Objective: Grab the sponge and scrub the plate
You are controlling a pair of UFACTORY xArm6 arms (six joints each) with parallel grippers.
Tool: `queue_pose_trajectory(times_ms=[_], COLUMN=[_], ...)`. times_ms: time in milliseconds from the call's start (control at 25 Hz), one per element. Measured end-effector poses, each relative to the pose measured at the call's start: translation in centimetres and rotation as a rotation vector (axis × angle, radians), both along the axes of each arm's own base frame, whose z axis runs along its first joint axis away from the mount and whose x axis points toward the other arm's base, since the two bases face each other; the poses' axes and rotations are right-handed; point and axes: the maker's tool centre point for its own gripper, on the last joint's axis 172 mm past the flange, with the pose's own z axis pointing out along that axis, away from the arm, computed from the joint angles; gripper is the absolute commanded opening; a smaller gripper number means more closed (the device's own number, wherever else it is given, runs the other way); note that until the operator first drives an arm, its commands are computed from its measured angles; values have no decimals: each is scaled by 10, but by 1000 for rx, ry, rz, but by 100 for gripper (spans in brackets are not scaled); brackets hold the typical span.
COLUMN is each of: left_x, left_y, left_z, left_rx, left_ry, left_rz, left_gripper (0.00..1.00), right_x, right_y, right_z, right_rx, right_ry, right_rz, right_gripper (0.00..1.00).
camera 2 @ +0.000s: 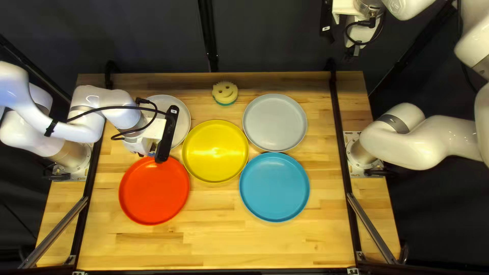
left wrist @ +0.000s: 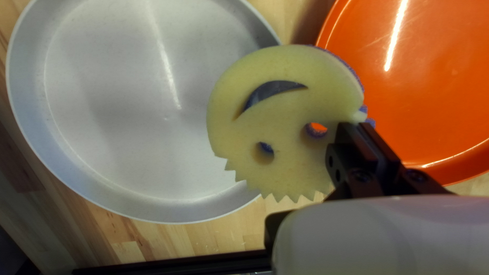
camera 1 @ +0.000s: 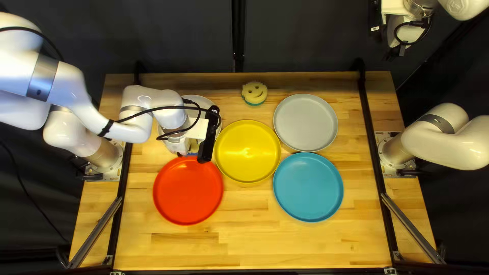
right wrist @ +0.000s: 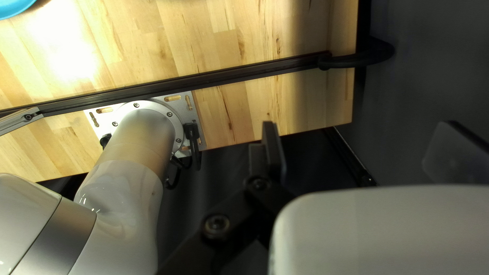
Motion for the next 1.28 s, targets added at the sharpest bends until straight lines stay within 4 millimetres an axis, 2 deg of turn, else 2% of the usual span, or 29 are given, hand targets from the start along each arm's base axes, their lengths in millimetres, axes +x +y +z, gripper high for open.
queue_pose_trajectory(times_ms=[320, 840, 1000, 1280], left_x=[2, 5, 11, 36], left_y=[24, 79, 96, 118], left_z=[-16, -39, -40, -38], left_rx=[-2, -39, -48, -52], left_ry=[6, 25, 27, 25], left_rz=[0, 4, 2, -13], left_gripper=[0, 0, 0, 0], right_x=[0, 0, 0, 0], right_y=[0, 0, 0, 0], right_z=[0, 0, 0, 0], right_rx=[0, 0, 0, 0], right_ry=[0, 0, 0, 0], right_rz=[0, 0, 0, 0], right_gripper=[100, 100, 100, 100])
